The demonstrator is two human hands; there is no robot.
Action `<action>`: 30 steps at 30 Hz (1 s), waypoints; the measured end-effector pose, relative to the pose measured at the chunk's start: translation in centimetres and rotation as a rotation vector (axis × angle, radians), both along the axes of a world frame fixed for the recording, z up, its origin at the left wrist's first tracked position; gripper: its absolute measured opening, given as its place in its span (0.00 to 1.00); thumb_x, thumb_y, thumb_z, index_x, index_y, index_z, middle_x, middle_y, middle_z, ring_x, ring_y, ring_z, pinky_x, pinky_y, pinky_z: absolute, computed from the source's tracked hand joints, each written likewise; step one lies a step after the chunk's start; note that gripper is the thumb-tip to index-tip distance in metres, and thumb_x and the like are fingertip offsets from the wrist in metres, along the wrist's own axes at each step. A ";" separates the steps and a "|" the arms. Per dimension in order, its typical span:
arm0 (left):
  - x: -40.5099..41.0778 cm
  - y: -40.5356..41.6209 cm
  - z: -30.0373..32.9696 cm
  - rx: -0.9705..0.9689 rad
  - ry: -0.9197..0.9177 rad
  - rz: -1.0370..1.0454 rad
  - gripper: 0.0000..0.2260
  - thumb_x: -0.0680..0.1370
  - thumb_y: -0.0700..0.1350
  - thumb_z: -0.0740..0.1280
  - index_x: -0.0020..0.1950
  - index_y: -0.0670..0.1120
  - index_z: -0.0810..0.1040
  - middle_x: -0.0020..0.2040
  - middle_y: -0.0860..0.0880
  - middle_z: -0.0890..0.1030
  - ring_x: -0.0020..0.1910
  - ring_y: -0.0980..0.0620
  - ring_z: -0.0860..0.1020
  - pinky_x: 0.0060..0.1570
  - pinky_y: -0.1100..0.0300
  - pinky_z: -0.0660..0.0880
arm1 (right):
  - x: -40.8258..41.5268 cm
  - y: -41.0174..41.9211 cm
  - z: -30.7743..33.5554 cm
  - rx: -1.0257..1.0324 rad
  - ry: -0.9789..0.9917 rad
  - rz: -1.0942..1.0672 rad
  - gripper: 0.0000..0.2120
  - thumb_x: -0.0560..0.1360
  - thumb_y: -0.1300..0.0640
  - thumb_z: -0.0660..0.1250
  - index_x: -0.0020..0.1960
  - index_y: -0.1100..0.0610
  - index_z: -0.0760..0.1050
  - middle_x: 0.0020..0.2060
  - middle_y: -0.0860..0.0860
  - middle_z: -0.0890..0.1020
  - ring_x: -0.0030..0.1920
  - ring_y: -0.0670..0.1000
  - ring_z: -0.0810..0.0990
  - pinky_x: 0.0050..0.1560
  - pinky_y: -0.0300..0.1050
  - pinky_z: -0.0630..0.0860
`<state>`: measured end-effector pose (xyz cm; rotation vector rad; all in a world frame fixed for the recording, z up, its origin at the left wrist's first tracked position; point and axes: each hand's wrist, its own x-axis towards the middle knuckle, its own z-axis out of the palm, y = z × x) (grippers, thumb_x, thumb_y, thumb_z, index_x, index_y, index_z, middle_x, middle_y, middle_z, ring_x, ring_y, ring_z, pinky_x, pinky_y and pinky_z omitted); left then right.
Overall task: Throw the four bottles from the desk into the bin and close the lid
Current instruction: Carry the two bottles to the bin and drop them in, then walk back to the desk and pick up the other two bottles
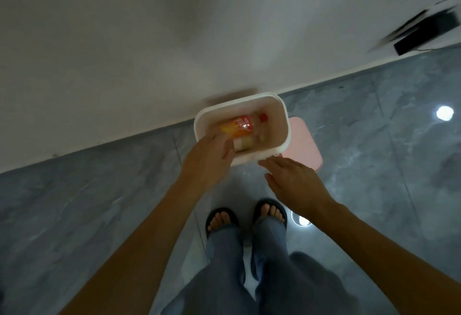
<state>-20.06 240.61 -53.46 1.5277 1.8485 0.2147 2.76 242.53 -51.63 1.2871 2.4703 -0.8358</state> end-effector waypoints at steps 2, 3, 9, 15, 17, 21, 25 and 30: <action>-0.7 -2.7 4.4 -0.164 -0.008 0.009 0.12 0.80 0.51 0.63 0.64 0.54 0.76 0.54 0.52 0.81 0.49 0.50 0.81 0.48 0.50 0.80 | 1.2 -1.4 3.6 -0.155 -0.022 -0.124 0.15 0.82 0.49 0.59 0.67 0.47 0.74 0.61 0.49 0.82 0.56 0.51 0.83 0.56 0.47 0.80; -0.9 -4.2 6.6 -0.260 -0.014 0.005 0.13 0.81 0.51 0.63 0.64 0.54 0.76 0.55 0.52 0.81 0.50 0.50 0.81 0.51 0.49 0.80 | 1.9 -2.4 5.6 -0.235 -0.037 -0.178 0.15 0.82 0.47 0.58 0.66 0.46 0.75 0.60 0.48 0.83 0.56 0.50 0.83 0.57 0.47 0.80; -1.3 -14.0 19.3 -0.498 -0.021 0.102 0.13 0.82 0.51 0.62 0.63 0.48 0.76 0.56 0.44 0.82 0.51 0.44 0.80 0.49 0.54 0.75 | 6.9 -8.4 18.6 -0.433 -0.105 -0.403 0.13 0.82 0.49 0.59 0.62 0.48 0.77 0.55 0.49 0.85 0.51 0.49 0.84 0.57 0.44 0.79; -1.5 -22.3 31.2 -0.595 -0.031 0.228 0.16 0.81 0.55 0.62 0.66 0.51 0.76 0.60 0.44 0.82 0.55 0.44 0.80 0.49 0.57 0.72 | 11.3 -13.8 31.2 -0.504 -0.191 -0.413 0.13 0.82 0.51 0.61 0.64 0.50 0.78 0.56 0.50 0.85 0.49 0.45 0.80 0.53 0.37 0.72; -1.3 -24.5 34.6 -0.612 -0.034 0.253 0.16 0.81 0.56 0.62 0.66 0.52 0.76 0.60 0.46 0.82 0.54 0.45 0.81 0.50 0.58 0.73 | 12.1 -15.1 34.9 -0.546 -0.231 -0.400 0.14 0.82 0.50 0.60 0.65 0.50 0.77 0.57 0.51 0.84 0.50 0.47 0.81 0.55 0.40 0.73; -0.4 -28.1 39.9 -0.661 -0.037 0.329 0.15 0.81 0.55 0.62 0.64 0.50 0.77 0.59 0.44 0.82 0.53 0.44 0.81 0.56 0.53 0.77 | 13.4 -17.1 40.8 -0.581 -0.248 -0.432 0.13 0.82 0.53 0.61 0.65 0.52 0.76 0.56 0.55 0.84 0.50 0.50 0.82 0.58 0.47 0.77; -0.4 -30.1 43.7 -0.650 -0.067 0.381 0.15 0.81 0.55 0.61 0.64 0.50 0.78 0.59 0.43 0.82 0.54 0.44 0.80 0.55 0.53 0.76 | 13.7 -18.0 44.6 -0.575 -0.263 -0.442 0.13 0.82 0.53 0.62 0.64 0.53 0.77 0.57 0.55 0.84 0.50 0.53 0.84 0.58 0.52 0.79; -0.4 -31.4 46.5 -0.631 -0.058 0.476 0.16 0.81 0.53 0.62 0.66 0.48 0.77 0.63 0.42 0.80 0.59 0.42 0.79 0.59 0.51 0.75 | 13.6 -16.6 46.5 -0.586 -0.343 -0.366 0.15 0.82 0.52 0.61 0.65 0.56 0.77 0.57 0.58 0.84 0.53 0.57 0.84 0.61 0.56 0.77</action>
